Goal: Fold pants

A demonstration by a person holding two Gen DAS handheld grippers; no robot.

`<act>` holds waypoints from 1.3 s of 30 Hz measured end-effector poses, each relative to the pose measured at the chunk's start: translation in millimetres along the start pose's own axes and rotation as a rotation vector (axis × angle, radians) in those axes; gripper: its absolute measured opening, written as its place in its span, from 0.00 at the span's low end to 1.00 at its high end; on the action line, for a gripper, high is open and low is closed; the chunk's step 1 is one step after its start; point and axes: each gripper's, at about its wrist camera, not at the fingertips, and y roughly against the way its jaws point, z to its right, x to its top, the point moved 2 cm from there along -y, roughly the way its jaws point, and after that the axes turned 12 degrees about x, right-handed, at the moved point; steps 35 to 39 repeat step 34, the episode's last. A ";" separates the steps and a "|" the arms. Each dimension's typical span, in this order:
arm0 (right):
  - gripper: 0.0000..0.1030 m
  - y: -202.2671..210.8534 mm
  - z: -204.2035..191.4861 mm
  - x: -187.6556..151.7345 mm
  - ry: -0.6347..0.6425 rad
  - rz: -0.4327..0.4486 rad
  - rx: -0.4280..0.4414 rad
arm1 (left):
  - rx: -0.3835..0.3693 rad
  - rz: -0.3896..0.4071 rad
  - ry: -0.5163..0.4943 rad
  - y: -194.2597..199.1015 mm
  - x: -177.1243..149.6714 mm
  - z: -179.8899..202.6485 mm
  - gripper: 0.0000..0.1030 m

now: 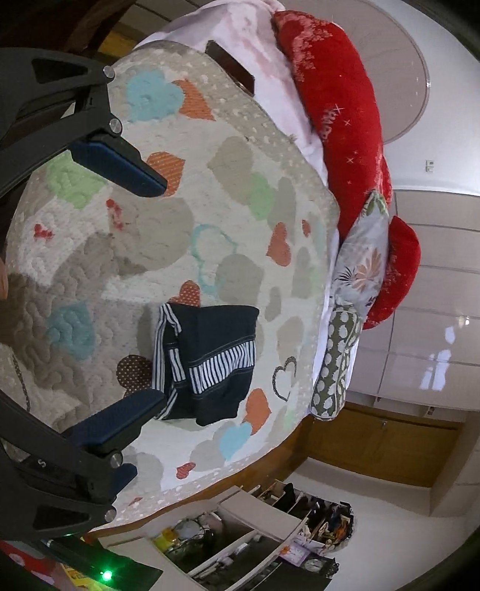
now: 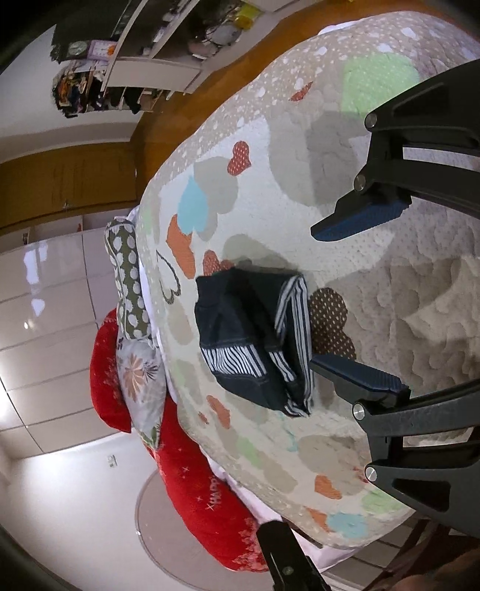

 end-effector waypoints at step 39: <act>0.73 -16.0 -29.3 -20.3 0.155 -0.052 -0.026 | -0.029 -0.098 -0.008 -33.0 -17.4 -1.8 1.00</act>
